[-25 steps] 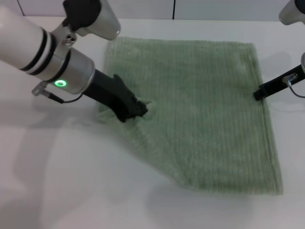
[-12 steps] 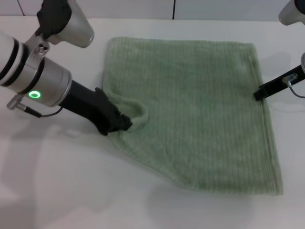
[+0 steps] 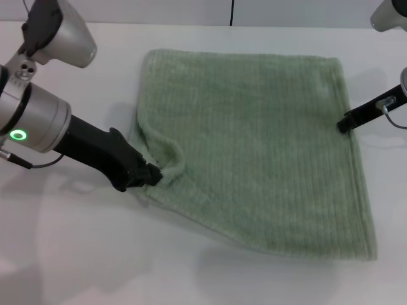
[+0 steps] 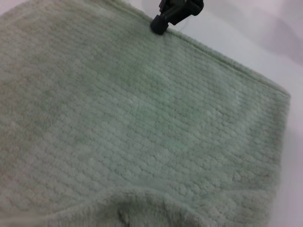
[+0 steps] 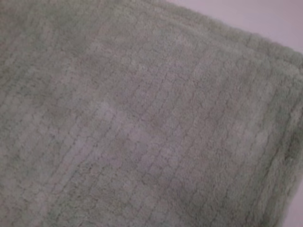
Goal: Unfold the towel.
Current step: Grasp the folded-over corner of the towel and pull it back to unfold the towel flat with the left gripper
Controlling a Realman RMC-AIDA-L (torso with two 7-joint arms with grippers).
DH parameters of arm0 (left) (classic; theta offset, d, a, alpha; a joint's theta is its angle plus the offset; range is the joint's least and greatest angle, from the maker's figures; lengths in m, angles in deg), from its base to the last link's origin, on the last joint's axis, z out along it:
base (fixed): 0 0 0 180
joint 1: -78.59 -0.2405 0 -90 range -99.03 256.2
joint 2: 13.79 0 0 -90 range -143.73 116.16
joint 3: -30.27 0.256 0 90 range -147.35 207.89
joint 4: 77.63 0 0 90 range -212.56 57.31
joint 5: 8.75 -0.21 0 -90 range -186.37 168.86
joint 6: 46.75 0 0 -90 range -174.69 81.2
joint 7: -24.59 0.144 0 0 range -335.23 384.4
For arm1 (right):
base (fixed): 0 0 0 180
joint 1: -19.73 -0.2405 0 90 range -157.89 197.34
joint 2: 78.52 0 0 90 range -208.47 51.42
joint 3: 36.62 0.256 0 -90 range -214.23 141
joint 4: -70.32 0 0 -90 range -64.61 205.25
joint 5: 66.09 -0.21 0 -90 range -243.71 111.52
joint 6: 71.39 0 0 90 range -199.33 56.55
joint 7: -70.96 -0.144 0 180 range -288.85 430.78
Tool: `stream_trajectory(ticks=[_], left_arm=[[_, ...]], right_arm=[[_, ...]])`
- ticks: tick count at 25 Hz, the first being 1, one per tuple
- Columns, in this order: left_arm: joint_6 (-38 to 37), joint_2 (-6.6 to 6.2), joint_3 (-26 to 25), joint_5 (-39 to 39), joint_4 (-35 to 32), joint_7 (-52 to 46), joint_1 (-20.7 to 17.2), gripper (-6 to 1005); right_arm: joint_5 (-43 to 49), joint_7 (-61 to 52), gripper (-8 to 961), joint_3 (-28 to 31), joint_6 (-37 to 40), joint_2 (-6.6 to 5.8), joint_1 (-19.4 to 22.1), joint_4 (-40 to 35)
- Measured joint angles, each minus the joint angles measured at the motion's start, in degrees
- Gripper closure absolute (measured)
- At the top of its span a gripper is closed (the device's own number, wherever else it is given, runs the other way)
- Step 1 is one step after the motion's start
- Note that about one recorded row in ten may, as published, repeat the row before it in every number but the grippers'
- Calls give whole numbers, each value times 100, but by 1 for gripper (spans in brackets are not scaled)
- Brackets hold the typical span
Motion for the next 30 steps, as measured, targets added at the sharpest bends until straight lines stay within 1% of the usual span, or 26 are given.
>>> stream_trajectory(ticks=[2,10,12,22,30], left_arm=[[-134,-17,-69,-5,30,33,-13,942],[-349,-54,-79,-76,73,-10,-75,938],[-441,-43,-90,-79,30,-9,-127,937],[-449,-16,-78,-80,88,82,-135,932],[-700,-8,-89,-40,139,296,-54,928]], right_arm=[[5,0,955,-6,2,0,-27,1],[13,0,955,-7,1,-1,-66,9],[15,0,954,-11,1,0,-67,13],[17,10,955,-16,1,0,-76,23],[17,29,954,-16,-21,3,-83,70]])
